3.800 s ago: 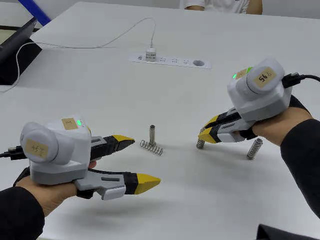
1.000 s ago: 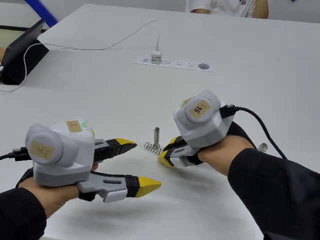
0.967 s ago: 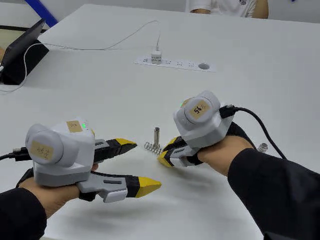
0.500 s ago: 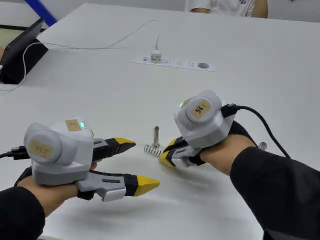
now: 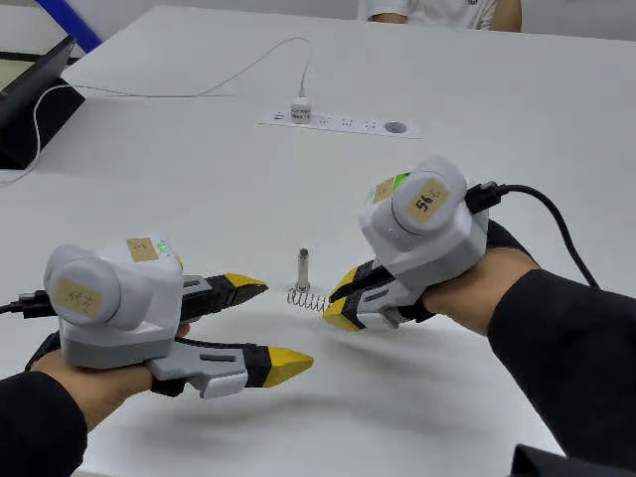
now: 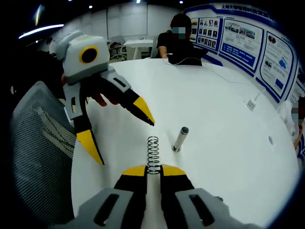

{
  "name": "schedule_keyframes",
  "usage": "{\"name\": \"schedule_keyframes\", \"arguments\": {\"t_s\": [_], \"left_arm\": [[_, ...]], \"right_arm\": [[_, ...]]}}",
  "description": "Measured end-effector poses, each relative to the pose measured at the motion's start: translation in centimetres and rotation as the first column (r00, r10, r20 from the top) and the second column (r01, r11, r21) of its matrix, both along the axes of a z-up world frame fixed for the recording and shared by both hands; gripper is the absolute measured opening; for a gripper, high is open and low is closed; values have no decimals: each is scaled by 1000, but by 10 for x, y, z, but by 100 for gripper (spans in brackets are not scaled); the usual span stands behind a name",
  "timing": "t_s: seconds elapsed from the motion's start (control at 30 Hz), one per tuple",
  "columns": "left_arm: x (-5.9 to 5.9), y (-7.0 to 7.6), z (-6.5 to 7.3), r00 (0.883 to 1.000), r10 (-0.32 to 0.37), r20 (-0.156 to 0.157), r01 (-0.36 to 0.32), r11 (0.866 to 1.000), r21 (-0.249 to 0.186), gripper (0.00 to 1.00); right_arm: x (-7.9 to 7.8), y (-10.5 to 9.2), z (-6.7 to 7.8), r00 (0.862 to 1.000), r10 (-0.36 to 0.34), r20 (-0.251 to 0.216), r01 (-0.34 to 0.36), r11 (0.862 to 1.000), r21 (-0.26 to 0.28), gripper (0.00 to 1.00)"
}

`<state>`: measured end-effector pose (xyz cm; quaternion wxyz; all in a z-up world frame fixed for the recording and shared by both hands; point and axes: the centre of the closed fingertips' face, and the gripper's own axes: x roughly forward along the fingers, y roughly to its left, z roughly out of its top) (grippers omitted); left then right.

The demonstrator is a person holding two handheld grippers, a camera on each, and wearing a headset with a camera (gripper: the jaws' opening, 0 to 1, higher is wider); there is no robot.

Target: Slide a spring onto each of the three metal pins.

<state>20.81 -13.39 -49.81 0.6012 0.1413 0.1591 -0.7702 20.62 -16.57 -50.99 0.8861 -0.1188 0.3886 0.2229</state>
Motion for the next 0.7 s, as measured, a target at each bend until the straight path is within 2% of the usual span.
{"name": "schedule_keyframes", "arguments": {"t_s": [0.13,0.23,0.33,0.47,0.7], "left_arm": [[-3,-1,0,1000,-10,2,10,1000,-1,60],[-5,-1,0,1000,-20,4,20,1000,0,58],[-6,-1,0,1000,-29,8,29,1000,-1,55],[-9,-1,1,999,-46,20,47,999,-11,48],[-14,0,0,993,-95,67,97,995,-17,33]], "right_arm": [[-6,2,7,1000,29,-3,-29,1000,0,12],[-12,7,11,997,77,-14,-77,997,2,12],[-19,10,10,992,120,-42,-120,993,-10,12],[-22,13,10,988,144,-51,-145,989,-16,12],[-26,20,10,979,193,-71,-196,980,-32,12]]}}
